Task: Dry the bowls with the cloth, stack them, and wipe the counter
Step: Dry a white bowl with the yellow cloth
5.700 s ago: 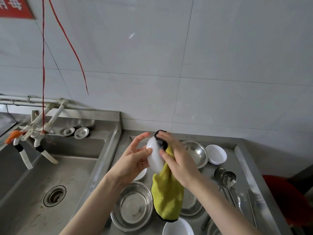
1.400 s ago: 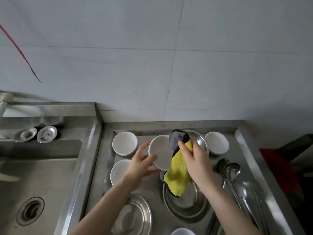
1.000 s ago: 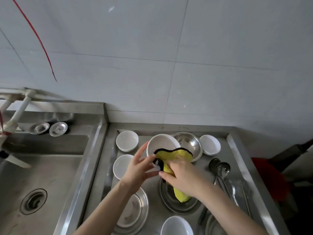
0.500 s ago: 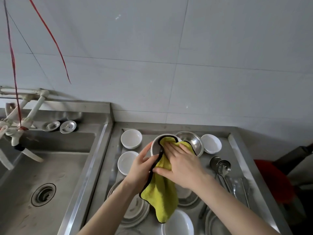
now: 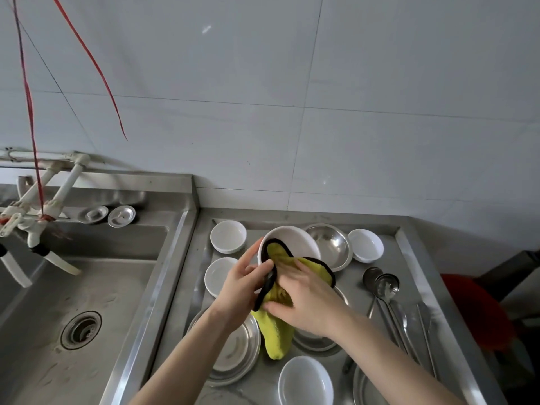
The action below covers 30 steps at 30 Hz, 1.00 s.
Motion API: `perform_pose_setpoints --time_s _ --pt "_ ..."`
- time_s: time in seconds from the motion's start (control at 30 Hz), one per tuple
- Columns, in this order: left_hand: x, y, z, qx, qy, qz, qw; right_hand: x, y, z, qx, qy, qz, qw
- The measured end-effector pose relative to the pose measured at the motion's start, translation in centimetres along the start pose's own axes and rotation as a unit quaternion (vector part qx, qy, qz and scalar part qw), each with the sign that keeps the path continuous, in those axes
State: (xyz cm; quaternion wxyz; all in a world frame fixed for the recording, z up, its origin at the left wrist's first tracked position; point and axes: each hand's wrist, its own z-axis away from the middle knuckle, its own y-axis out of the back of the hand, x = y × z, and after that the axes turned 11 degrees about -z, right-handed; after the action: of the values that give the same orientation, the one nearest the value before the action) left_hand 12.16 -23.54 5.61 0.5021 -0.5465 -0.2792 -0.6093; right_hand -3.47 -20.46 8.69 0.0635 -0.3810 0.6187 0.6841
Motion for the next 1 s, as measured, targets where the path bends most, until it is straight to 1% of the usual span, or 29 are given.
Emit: perform_pose_setpoints --time_s 0.07,0.13,0.23,0.33,0.43,0.5,0.6,0.7,0.77,0.8,0.83,0.9,1.0 --pt "0.2 -0.4 0.2 0.000 0.008 0.001 1.000 0.2 0.3 -0.8 -0.013 -0.022 0.072 0.997" --pt "0.4 -0.9 0.4 0.015 0.001 0.006 1.000 0.5 0.6 -1.5 -0.025 -0.073 0.132 0.988" --pt "0.3 -0.8 0.3 0.023 -0.014 0.018 0.999 0.8 1.0 -1.6 -0.006 -0.111 0.193 0.975" --pt "0.6 -0.2 -0.3 0.038 -0.016 0.030 0.999 1.0 1.5 -1.2 0.007 -0.104 0.218 0.970" --pt "1.0 0.0 -0.6 0.071 0.006 0.013 0.997 1.3 1.6 -0.5 -0.001 -0.065 0.233 0.970" --pt "1.2 0.0 -0.5 0.073 0.011 -0.002 0.997 1.6 1.5 0.2 0.001 -0.039 0.204 0.978" --pt "1.2 -0.3 -0.3 0.060 0.007 -0.008 0.998 2.1 0.7 0.9 0.014 -0.015 0.070 0.997" --pt "1.1 -0.6 -0.3 0.036 0.004 -0.012 0.999 2.1 -0.2 1.0 0.029 -0.006 -0.037 0.999" --pt "1.2 -0.7 -0.4 0.023 0.001 -0.024 0.999 2.0 -0.3 1.1 0.023 -0.016 -0.060 0.998" --pt "1.3 -0.6 -0.3 0.022 -0.001 -0.027 0.999 2.0 -0.1 1.3 0.018 -0.019 -0.051 0.998" --pt "1.2 -0.5 -0.3 0.024 -0.002 -0.026 0.999 2.1 0.2 1.7 0.013 -0.017 -0.018 1.000" --pt "1.2 -0.4 -0.1 0.032 -0.003 -0.028 0.999 2.5 1.1 2.4 0.004 -0.014 0.090 0.996" --pt "1.1 -0.9 0.1 0.031 -0.001 -0.043 0.999 2.9 1.7 3.2 0.018 -0.043 0.217 0.975"
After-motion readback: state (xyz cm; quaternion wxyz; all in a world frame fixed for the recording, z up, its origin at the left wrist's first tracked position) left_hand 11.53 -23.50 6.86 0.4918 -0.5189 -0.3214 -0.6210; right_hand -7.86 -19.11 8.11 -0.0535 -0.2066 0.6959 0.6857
